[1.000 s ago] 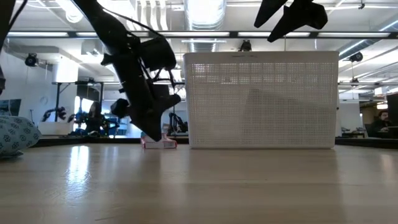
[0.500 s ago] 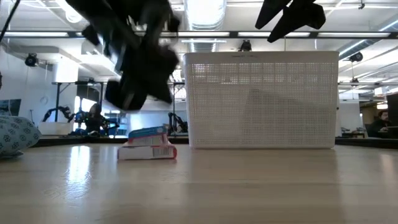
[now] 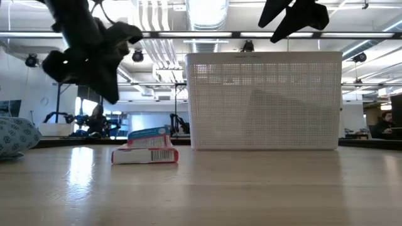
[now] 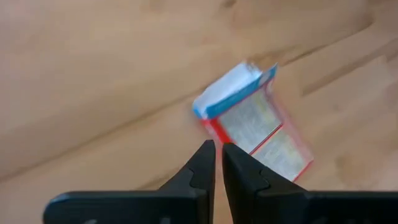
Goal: Pick & place medical supplies in basket/bin
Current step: Put the red medicine box into the bin
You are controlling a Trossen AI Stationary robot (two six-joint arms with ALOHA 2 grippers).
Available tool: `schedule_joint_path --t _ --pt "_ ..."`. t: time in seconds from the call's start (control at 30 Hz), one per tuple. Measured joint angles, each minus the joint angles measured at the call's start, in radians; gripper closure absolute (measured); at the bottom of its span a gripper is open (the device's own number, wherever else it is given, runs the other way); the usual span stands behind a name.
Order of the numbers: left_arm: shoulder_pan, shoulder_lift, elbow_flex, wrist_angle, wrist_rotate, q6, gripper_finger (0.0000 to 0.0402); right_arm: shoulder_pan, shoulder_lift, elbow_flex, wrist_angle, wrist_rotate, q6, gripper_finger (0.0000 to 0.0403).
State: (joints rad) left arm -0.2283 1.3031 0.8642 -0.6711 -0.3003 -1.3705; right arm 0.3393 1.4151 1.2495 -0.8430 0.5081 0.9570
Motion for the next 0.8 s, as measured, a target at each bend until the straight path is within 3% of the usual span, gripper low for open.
schedule_joint_path --t 0.17,0.5,0.8 --pt "-0.037 0.069 -0.011 0.045 0.009 -0.066 0.0367 0.001 0.000 -0.020 0.085 -0.162 -0.013 0.0172" --pt "-0.068 0.184 -0.011 0.114 0.023 -0.089 0.0247 0.001 0.000 -0.172 0.468 -0.335 0.132 0.0169" --pt "-0.068 0.215 -0.025 0.228 0.026 -0.081 0.0230 0.000 0.068 -0.401 0.847 -0.374 0.289 0.0130"
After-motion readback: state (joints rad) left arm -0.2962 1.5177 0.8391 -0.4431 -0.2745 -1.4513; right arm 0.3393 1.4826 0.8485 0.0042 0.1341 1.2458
